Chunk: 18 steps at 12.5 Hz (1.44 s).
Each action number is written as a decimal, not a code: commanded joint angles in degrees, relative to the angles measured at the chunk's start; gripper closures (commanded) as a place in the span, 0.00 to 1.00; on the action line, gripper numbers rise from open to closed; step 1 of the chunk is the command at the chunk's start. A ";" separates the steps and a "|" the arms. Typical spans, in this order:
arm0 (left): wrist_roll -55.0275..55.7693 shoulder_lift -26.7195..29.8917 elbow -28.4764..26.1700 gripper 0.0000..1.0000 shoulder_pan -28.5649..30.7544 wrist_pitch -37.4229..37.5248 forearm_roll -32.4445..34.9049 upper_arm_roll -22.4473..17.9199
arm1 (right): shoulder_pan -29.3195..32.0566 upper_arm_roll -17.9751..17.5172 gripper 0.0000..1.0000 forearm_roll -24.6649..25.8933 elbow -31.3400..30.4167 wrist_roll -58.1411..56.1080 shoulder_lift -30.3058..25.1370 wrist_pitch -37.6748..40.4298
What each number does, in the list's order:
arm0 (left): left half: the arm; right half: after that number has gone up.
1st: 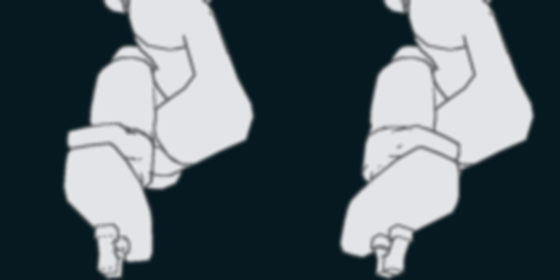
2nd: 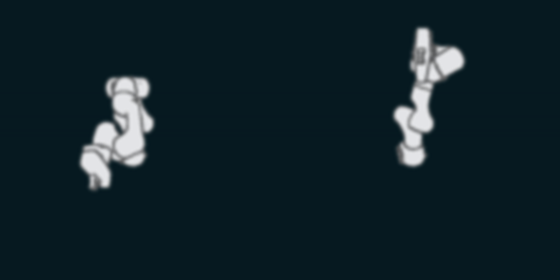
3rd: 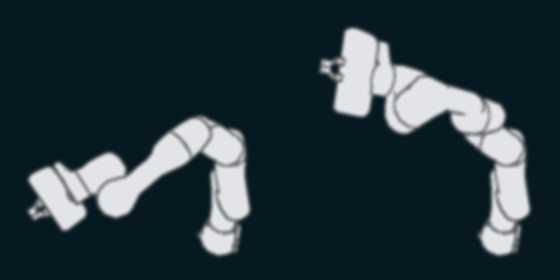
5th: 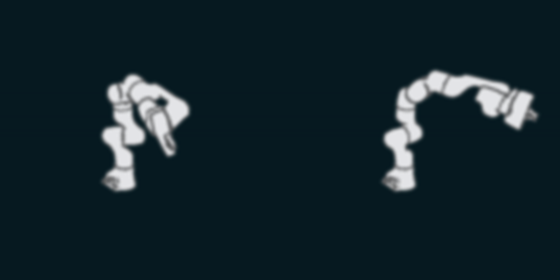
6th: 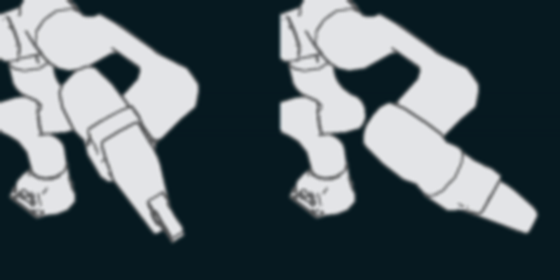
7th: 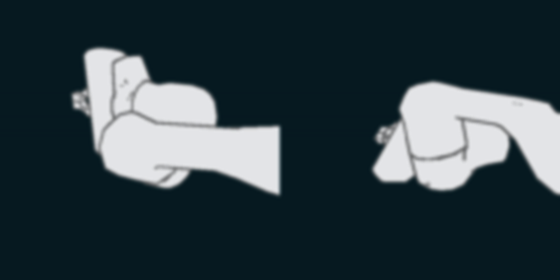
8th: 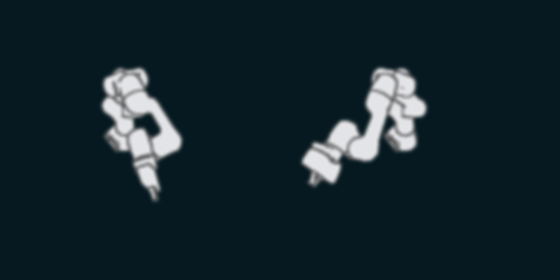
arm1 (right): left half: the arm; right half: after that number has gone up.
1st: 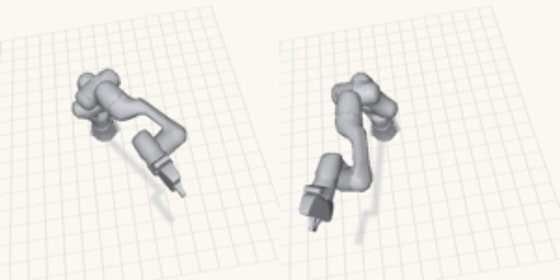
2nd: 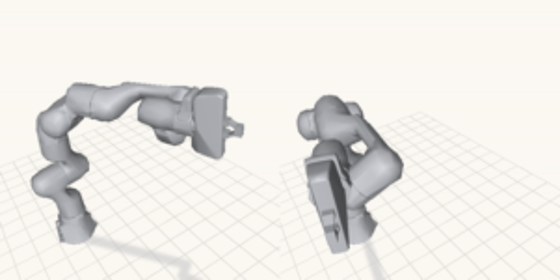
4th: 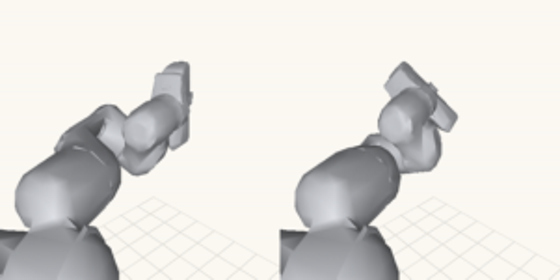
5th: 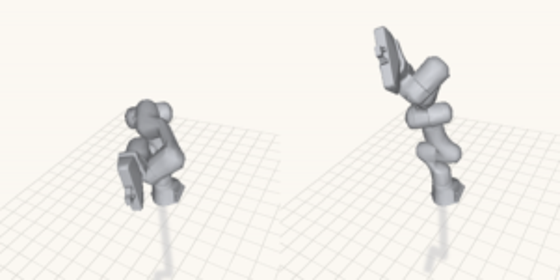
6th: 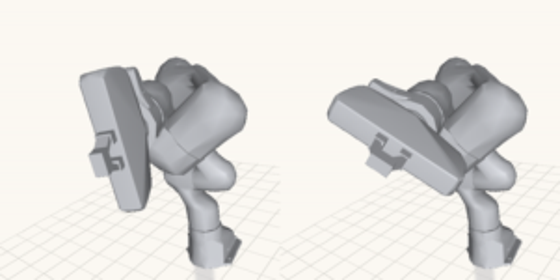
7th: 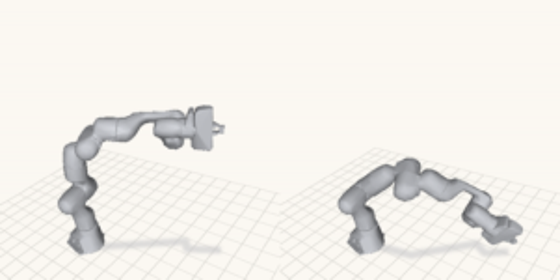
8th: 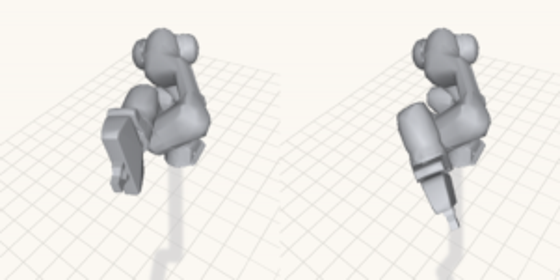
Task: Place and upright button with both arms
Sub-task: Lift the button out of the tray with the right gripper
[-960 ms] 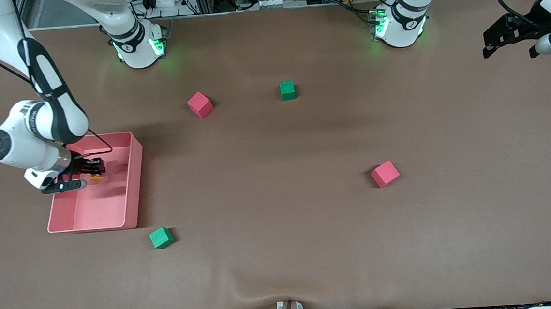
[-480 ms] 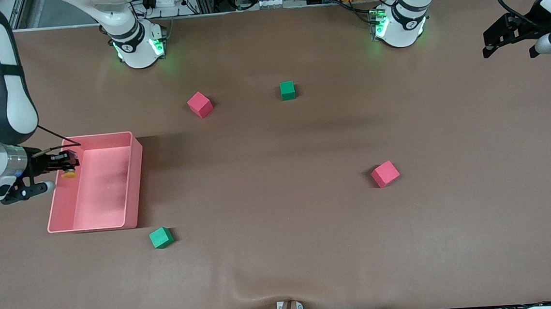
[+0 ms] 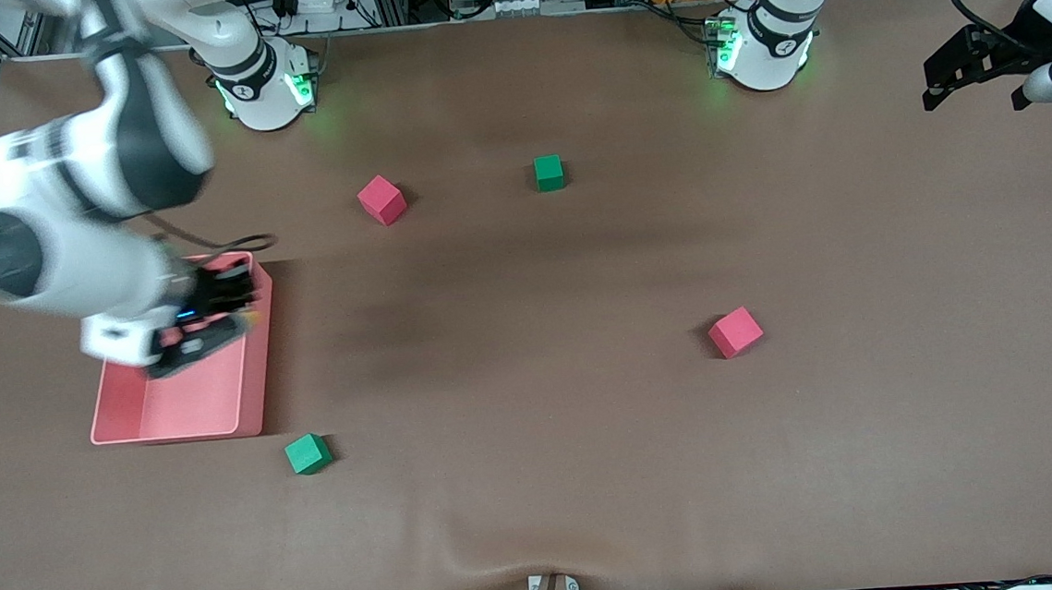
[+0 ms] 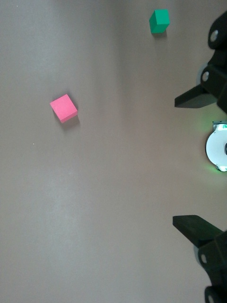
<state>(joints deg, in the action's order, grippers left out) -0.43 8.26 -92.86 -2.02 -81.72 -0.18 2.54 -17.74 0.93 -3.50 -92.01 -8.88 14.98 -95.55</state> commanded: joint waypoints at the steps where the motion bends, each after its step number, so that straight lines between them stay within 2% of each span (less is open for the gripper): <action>1: 0.08 0.26 0.83 0.00 0.43 1.21 0.44 0.27 | -8.94 0.83 1.00 0.42 5.69 11.21 3.73 0.54; 5: 0.08 0.26 0.92 0.00 0.43 1.21 0.53 0.27 | -17.04 0.74 1.00 -0.11 8.69 25.55 7.25 -5.51; 9: 0.08 0.18 0.83 0.00 0.43 1.21 0.44 0.18 | -23.64 0.74 1.00 -3.71 11.40 38.99 10.76 -12.89; 13: 0.00 0.26 0.83 0.00 0.43 1.21 0.53 0.27 | -29.79 0.92 1.00 -3.27 17.12 48.84 18.75 -18.52; 16: -0.01 0.26 0.75 0.00 0.43 1.21 0.53 0.27 | -32.08 1.09 0.99 -2.66 17.39 51.85 23.33 -24.76; 18: -0.01 0.26 0.83 0.00 0.43 1.21 0.53 0.27 | -33.40 1.18 0.98 -0.48 17.39 53.25 26.58 -27.66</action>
<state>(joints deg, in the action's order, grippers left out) -0.43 8.26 -92.81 -1.90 -81.65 -0.18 2.48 -49.77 1.25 -5.48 -77.65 42.23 37.87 -122.08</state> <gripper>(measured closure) 0.000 0.670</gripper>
